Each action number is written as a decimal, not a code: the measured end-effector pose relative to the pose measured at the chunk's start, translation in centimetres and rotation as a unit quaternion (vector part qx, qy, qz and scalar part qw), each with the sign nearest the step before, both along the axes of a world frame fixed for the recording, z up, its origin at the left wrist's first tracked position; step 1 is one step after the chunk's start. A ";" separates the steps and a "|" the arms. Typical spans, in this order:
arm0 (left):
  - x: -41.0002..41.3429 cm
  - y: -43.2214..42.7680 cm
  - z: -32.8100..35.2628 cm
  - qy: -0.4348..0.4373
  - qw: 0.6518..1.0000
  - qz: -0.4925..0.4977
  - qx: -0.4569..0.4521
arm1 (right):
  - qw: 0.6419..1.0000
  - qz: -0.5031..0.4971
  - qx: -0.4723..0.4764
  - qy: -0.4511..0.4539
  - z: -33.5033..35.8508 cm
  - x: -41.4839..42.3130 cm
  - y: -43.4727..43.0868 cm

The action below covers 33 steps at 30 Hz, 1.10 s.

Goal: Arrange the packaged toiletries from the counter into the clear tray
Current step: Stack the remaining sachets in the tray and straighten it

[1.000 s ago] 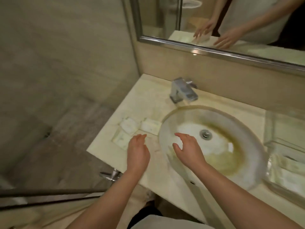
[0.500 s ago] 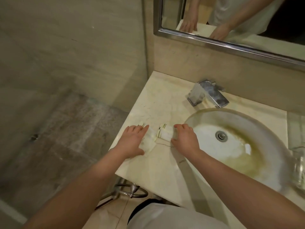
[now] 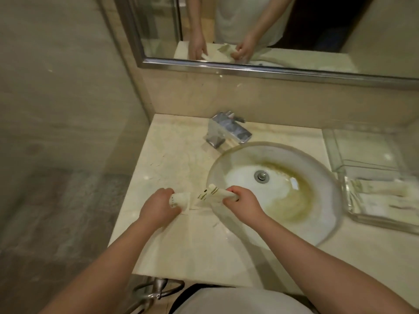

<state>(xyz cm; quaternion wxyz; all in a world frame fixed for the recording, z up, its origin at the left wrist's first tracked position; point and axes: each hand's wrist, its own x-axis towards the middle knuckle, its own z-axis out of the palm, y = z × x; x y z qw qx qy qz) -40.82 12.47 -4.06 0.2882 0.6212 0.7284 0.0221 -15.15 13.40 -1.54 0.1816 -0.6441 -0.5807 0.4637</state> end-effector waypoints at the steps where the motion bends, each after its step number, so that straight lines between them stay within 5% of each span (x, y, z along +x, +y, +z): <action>1: 1.3 0.0 0.2 -0.032 0.999 0.016 0.003 | 1.000 -0.022 -0.007 0.021 0.5 1.1 -0.4; 11: 25.1 -1.3 3.7 -0.334 0.929 0.084 -0.133 | 0.971 -0.203 -0.038 0.116 2.5 19.3 -5.5; 18: 41.9 -2.0 4.3 -0.355 0.922 0.080 -0.134 | 0.938 -0.327 -0.023 0.114 2.5 36.3 -8.6; 25: 49.0 -1.7 5.6 -0.368 0.916 0.065 -0.146 | 0.933 -0.337 -0.005 0.125 3.7 43.2 -8.7; 33: 49.8 -0.5 6.6 -0.358 0.921 0.057 -0.142 | 0.873 -0.404 0.224 0.159 3.7 44.3 -8.4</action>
